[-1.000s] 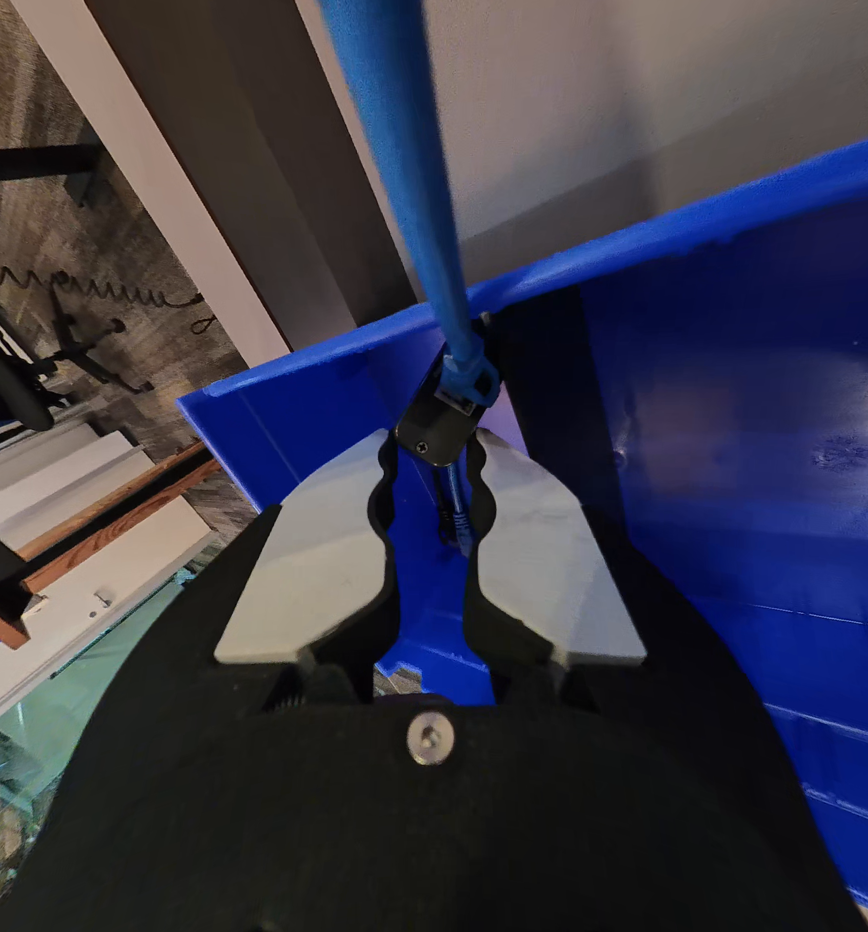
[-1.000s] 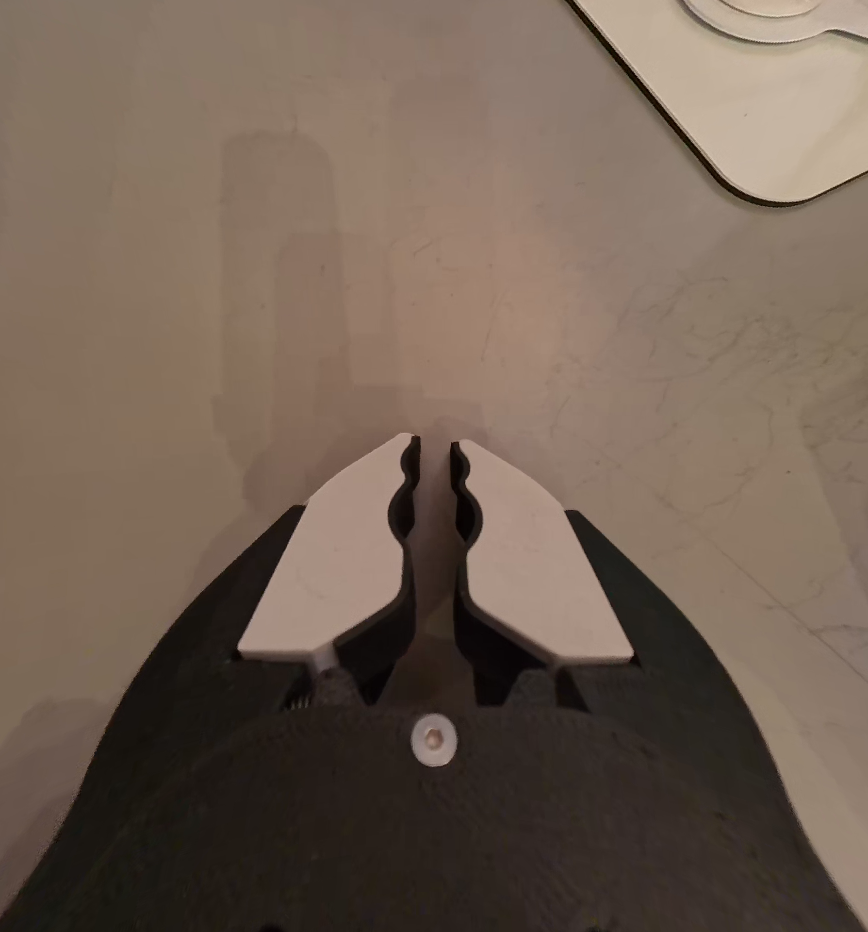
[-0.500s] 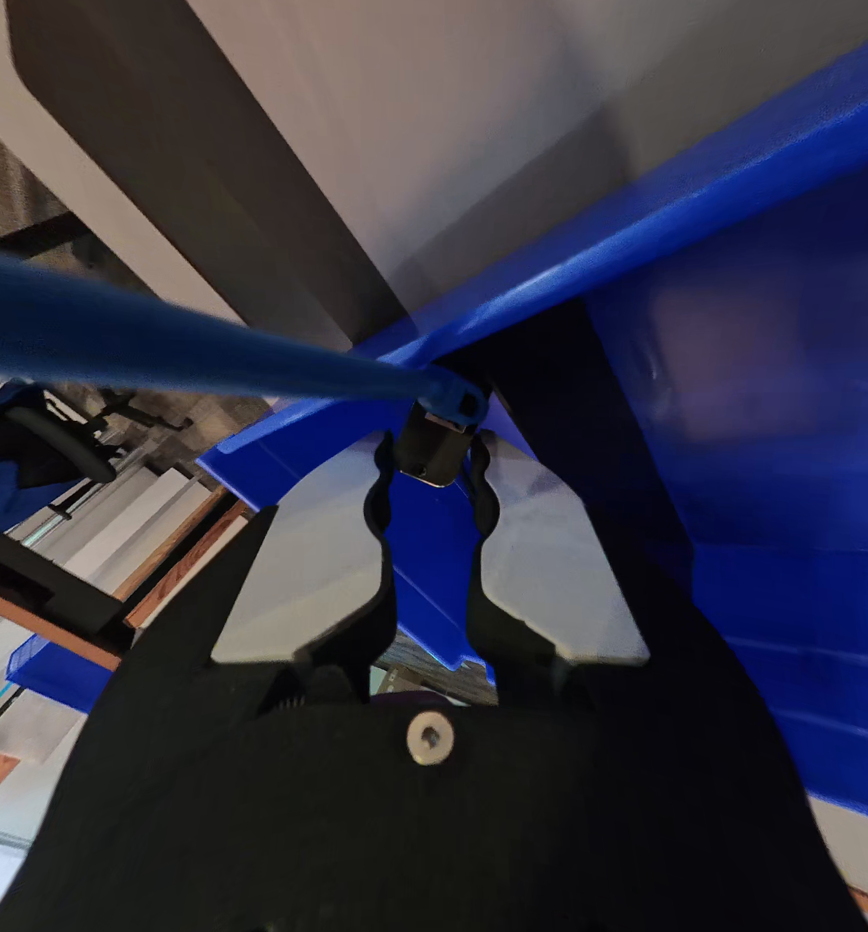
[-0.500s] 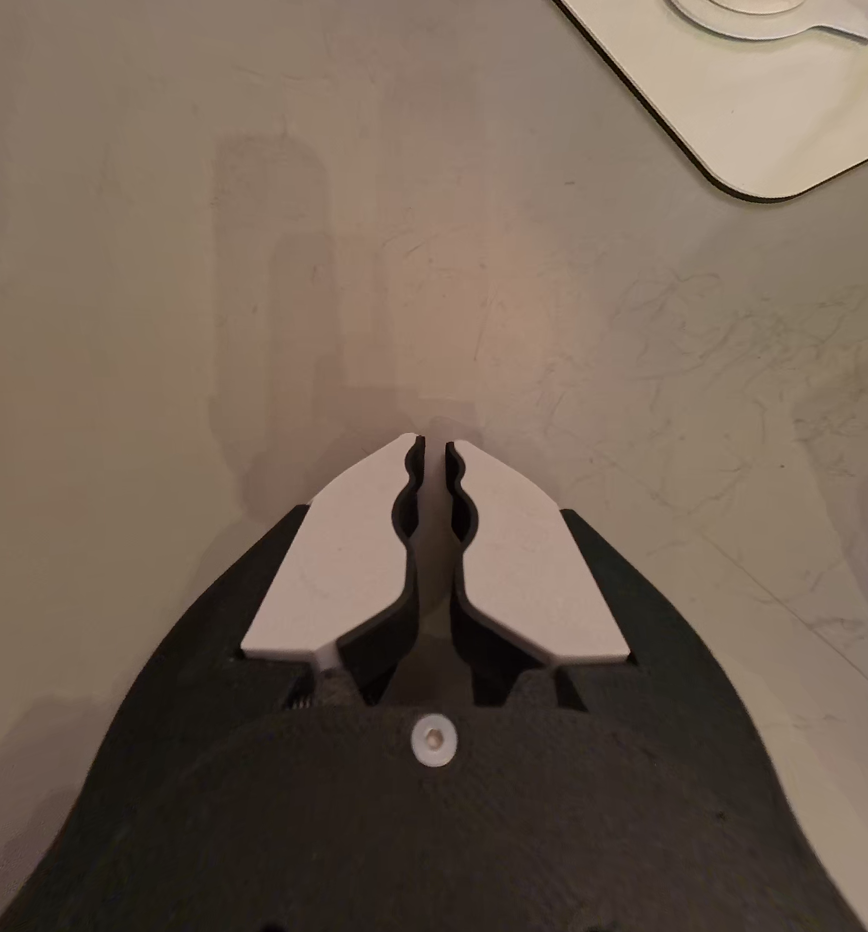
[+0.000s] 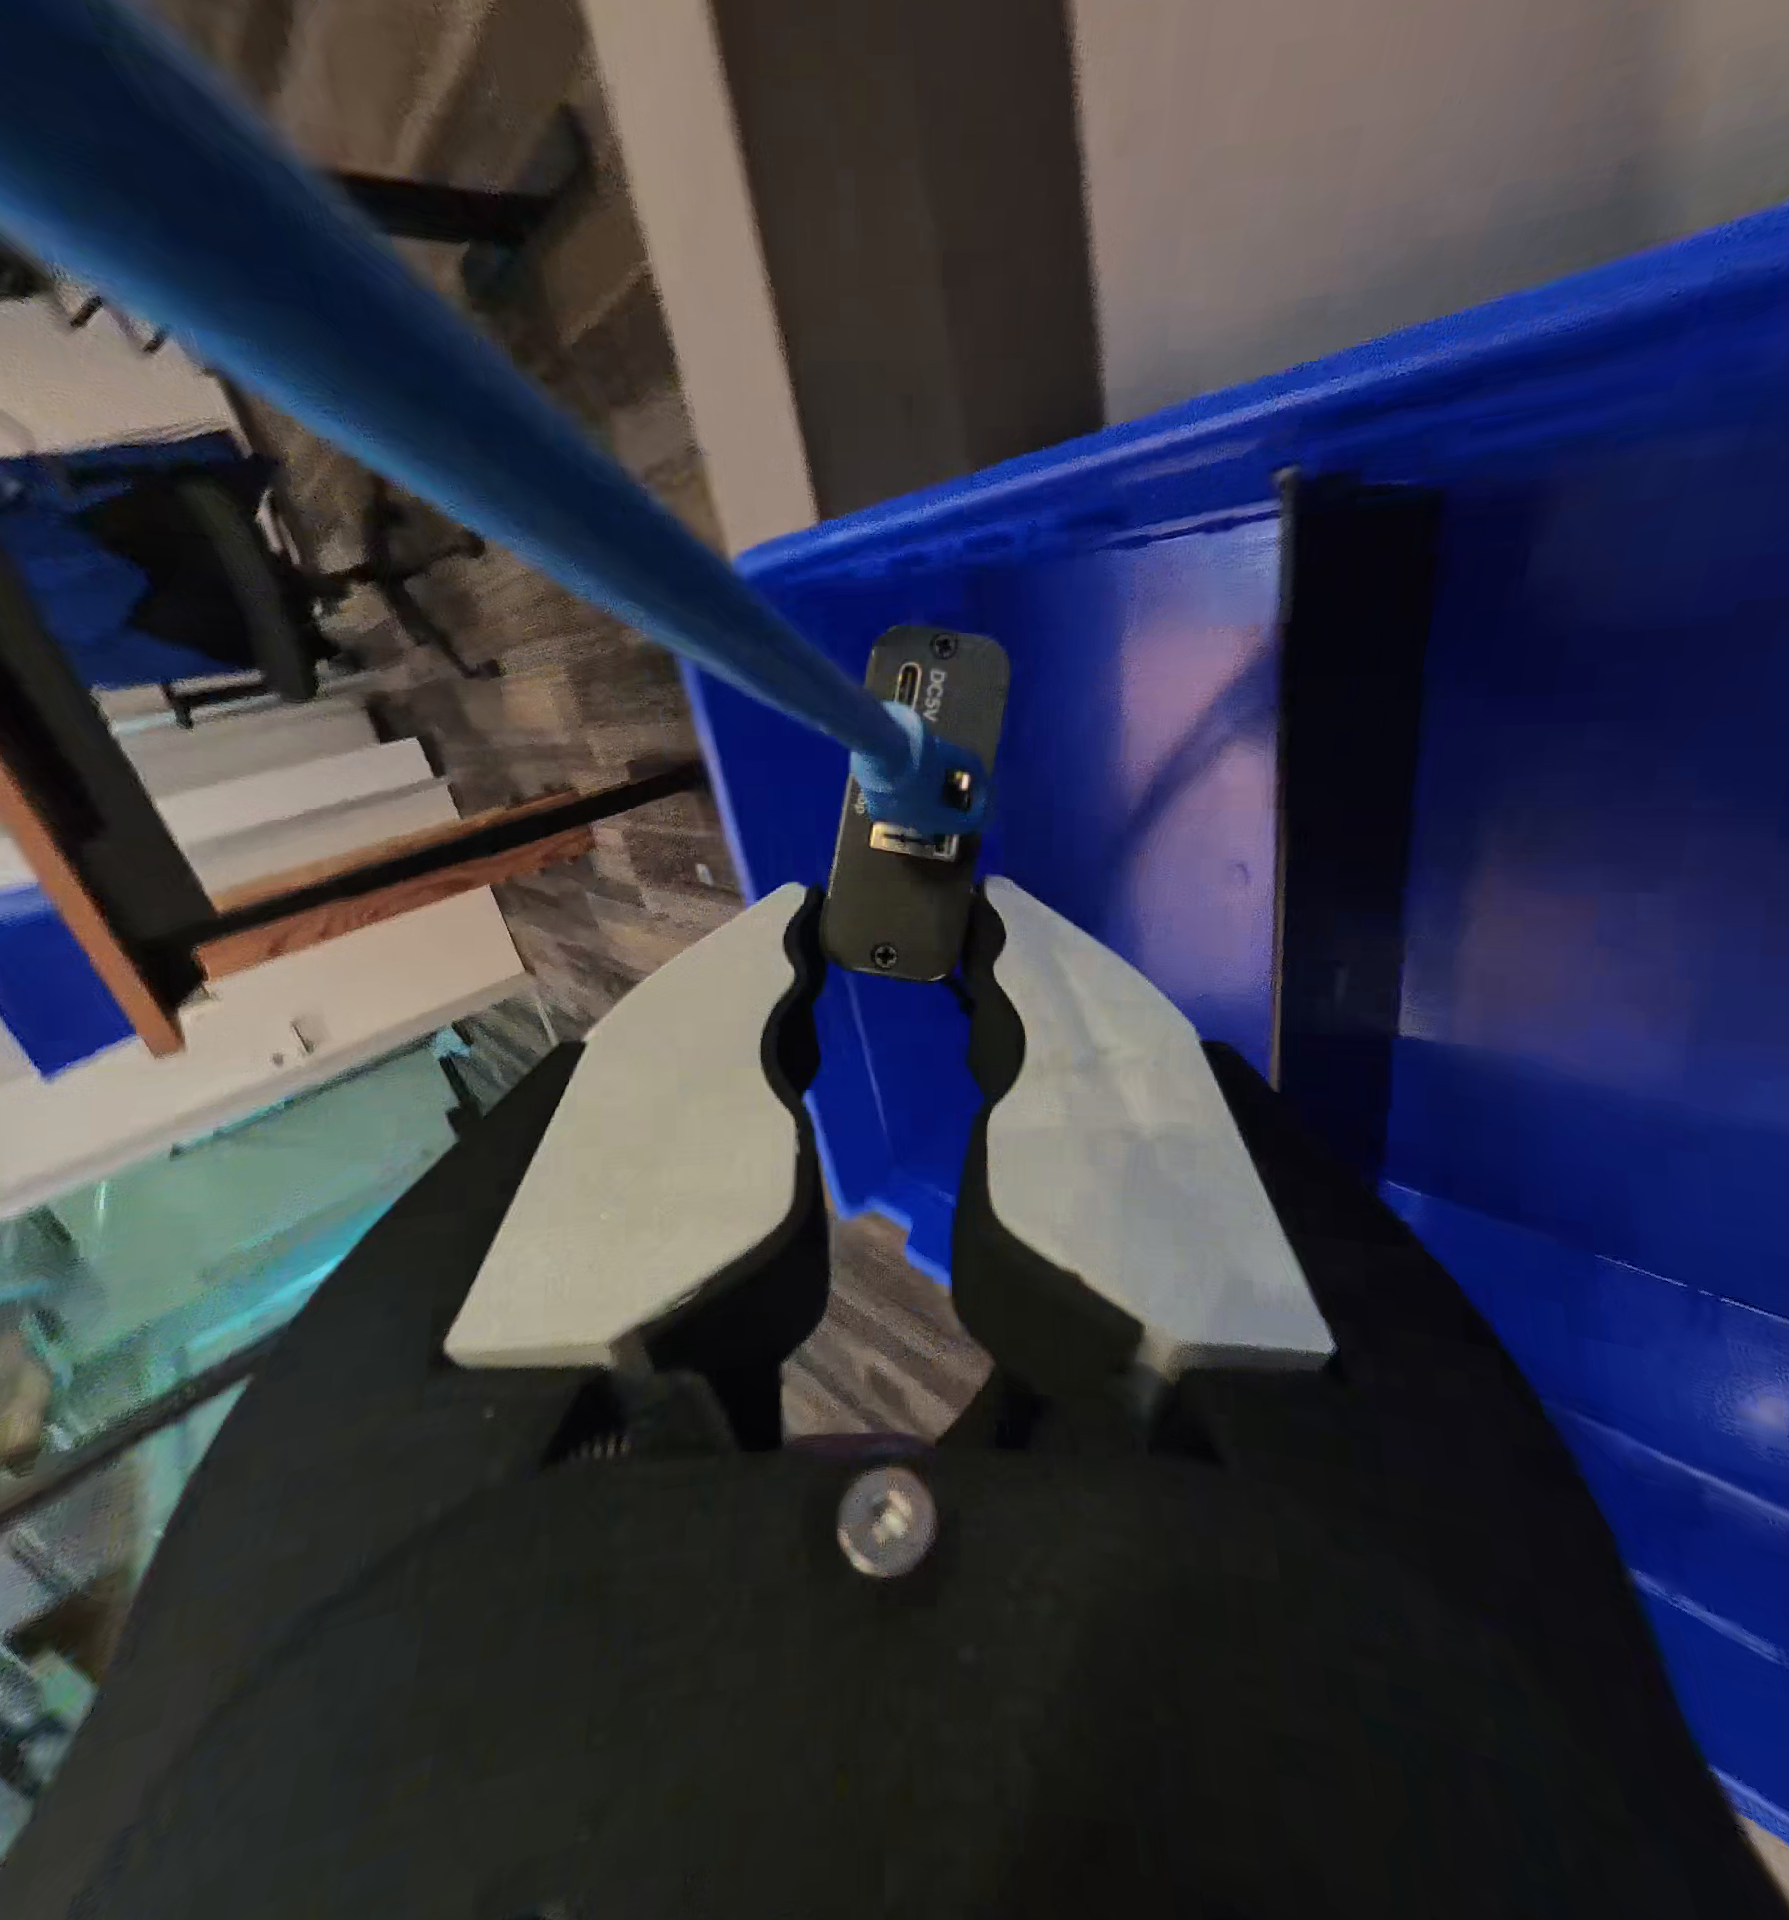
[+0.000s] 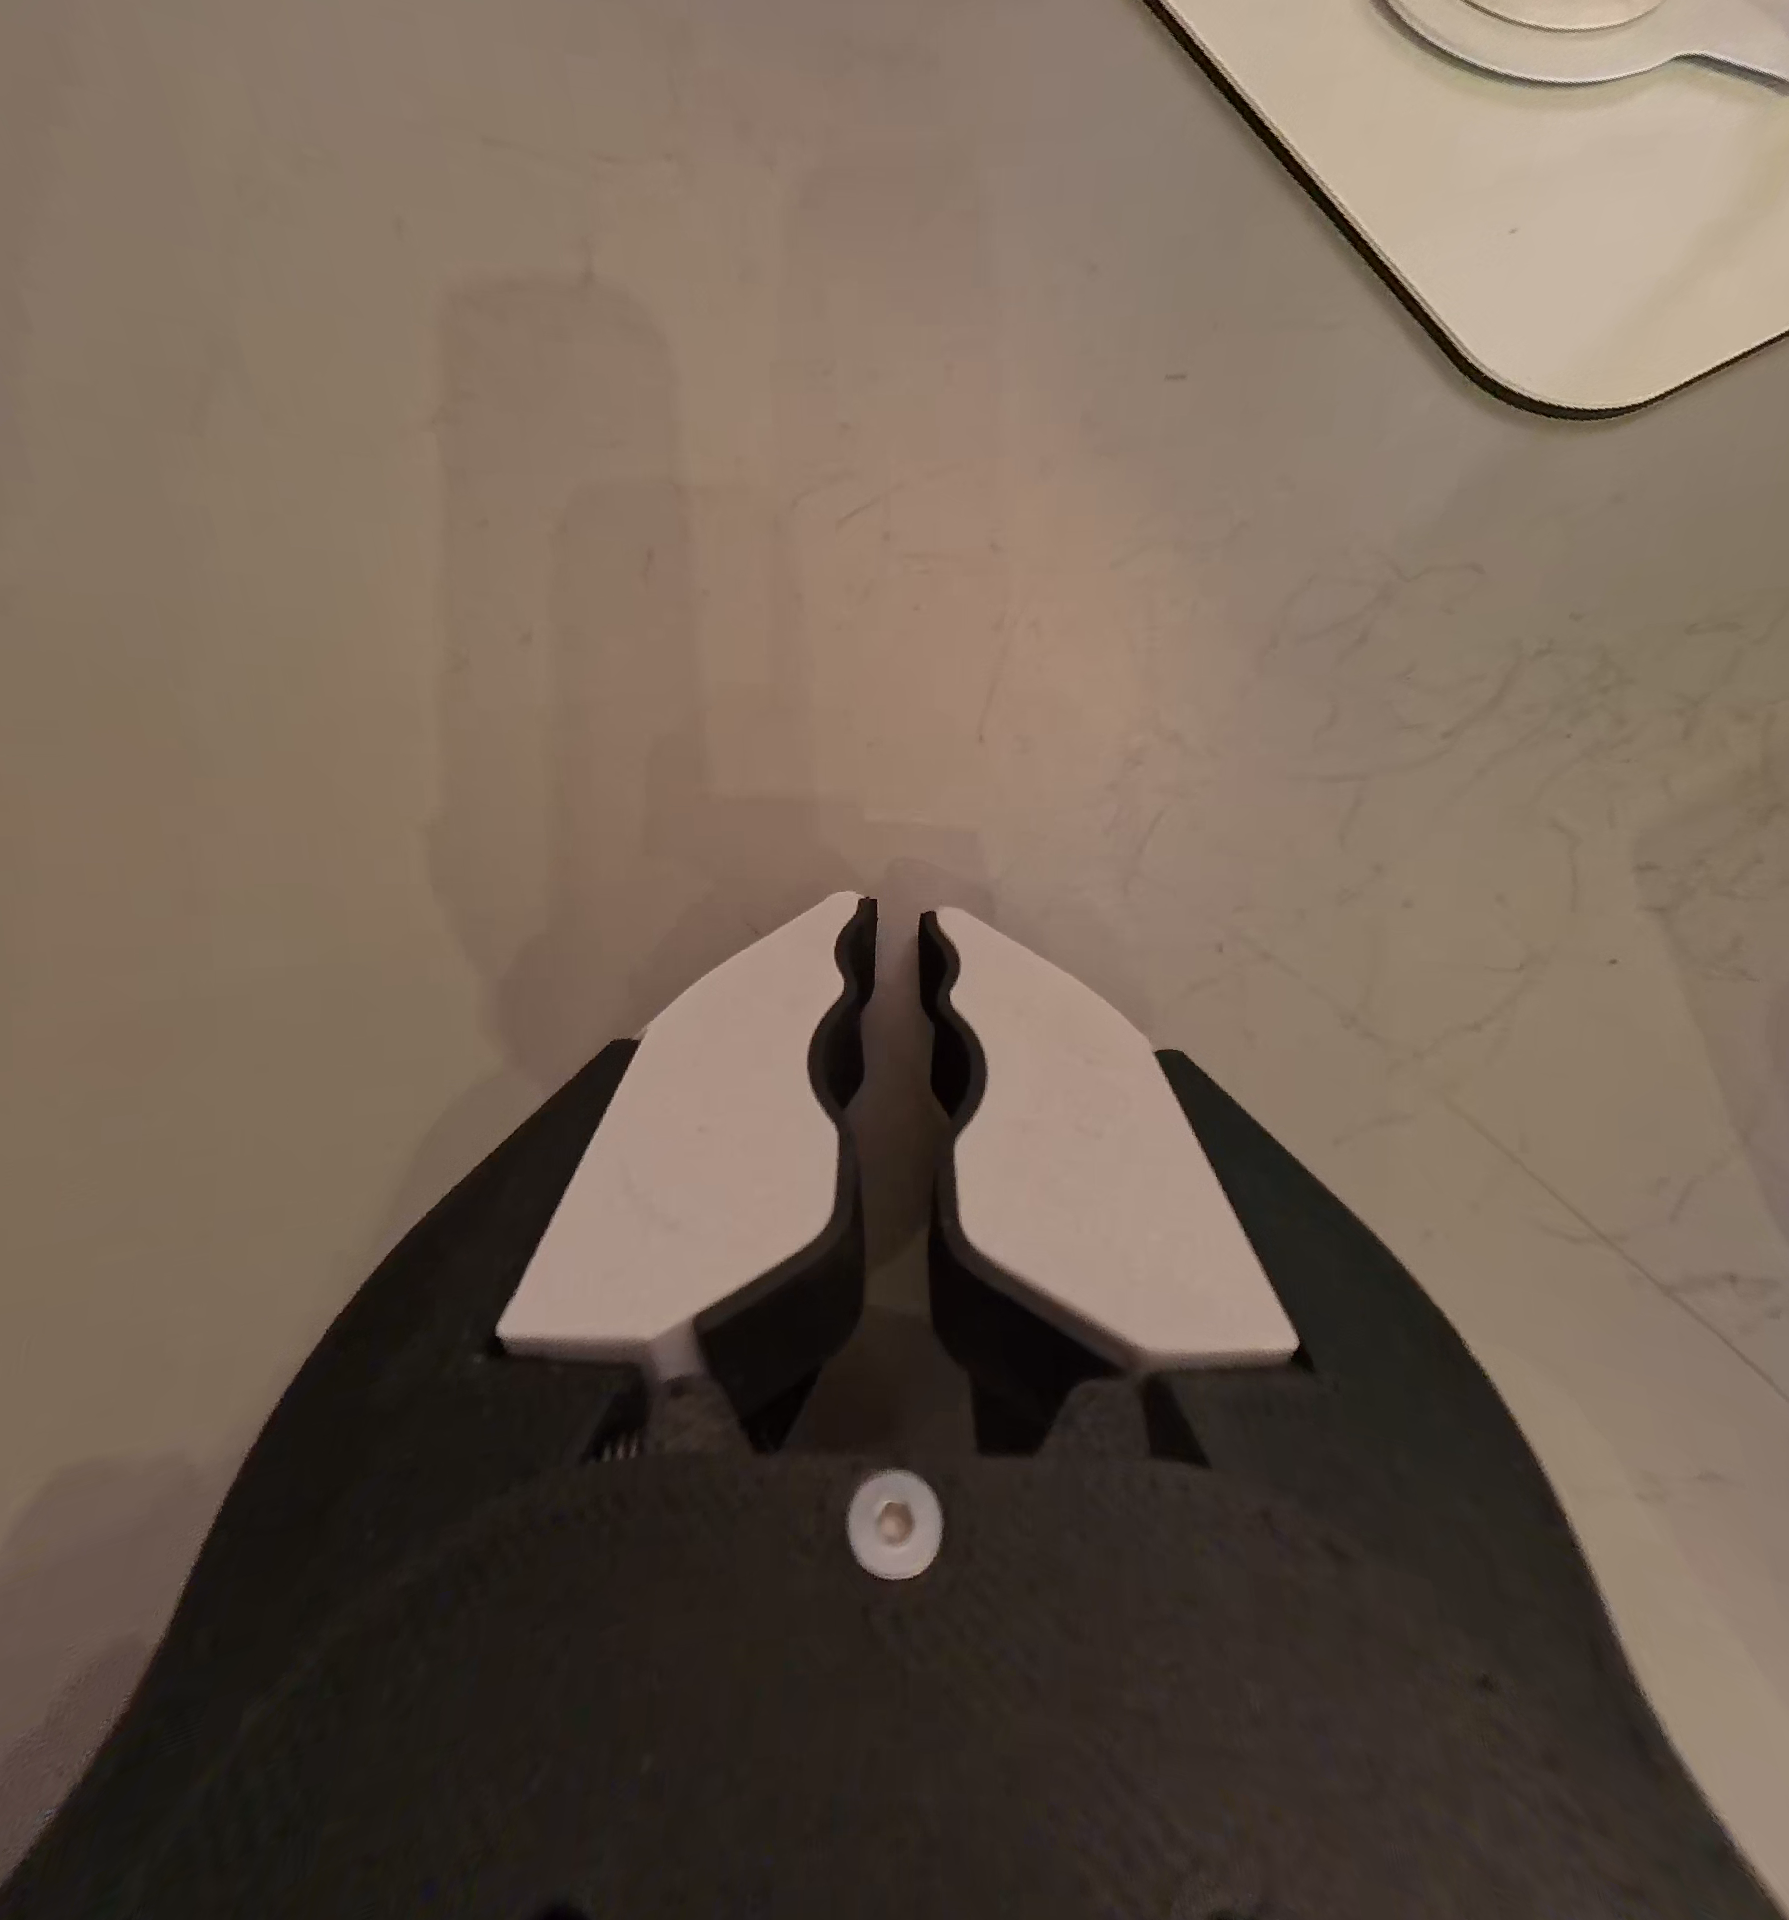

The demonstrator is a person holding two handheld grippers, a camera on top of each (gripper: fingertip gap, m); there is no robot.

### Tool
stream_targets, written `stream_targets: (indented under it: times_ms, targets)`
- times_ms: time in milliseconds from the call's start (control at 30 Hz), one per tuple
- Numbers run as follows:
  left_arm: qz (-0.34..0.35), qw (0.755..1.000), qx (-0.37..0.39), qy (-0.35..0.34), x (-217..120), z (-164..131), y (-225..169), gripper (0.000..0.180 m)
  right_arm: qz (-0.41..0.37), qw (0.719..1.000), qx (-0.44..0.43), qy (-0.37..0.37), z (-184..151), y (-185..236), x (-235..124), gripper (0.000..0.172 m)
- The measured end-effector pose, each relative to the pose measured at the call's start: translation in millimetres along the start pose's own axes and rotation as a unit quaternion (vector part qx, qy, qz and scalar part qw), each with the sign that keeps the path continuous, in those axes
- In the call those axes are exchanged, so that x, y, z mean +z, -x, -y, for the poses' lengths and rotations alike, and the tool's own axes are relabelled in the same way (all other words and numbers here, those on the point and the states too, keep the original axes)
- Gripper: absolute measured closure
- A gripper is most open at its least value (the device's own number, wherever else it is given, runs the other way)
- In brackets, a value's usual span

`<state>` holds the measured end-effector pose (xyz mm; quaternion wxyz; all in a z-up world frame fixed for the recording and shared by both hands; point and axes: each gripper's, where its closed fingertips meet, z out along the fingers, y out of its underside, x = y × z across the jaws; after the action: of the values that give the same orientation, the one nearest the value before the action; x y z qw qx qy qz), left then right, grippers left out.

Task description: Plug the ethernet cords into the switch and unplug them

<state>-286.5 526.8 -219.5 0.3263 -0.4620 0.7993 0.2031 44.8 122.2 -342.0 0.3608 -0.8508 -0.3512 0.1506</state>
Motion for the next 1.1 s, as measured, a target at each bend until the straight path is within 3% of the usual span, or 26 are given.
stream_targets:
  times_ms: [233, 467, 667, 800, 900, 1100]
  targets:
    - [0.09, 0.981, -0.162, -0.063, -77.9, -17.8, 25.2, 0.156, -0.003, 1.0, 0.001, 0.0, -0.1, -0.7, 0.0, 0.16]
    - [0.133, 0.941, -0.277, -0.139, -167.0, 1.4, 15.5, 0.156, -0.029, 1.0, -0.009, -0.005, 0.1, -2.2, -2.5, 0.15]
    - [0.145, 0.871, -0.393, -0.259, -239.8, 53.5, 0.5, 0.156, -0.06, 0.996, -0.045, -0.042, 25.9, 8.3, -14.7, 0.138]
    - [0.126, 0.819, -0.458, -0.323, -262.5, 106.4, -16.0, 0.156, -0.102, 0.986, -0.097, -0.086, 65.6, 19.8, -34.1, 0.127]
    - [0.092, 0.767, -0.511, -0.377, -262.7, 151.7, -28.4, 0.157, -0.133, 0.974, -0.131, -0.129, 97.6, 31.9, -51.8, 0.119]
    - [-0.005, 0.704, -0.566, -0.43, -233.7, 244.8, -58.5, 0.157, -0.179, 0.952, -0.175, -0.179, 145.1, 52.7, -75.5, 0.104]
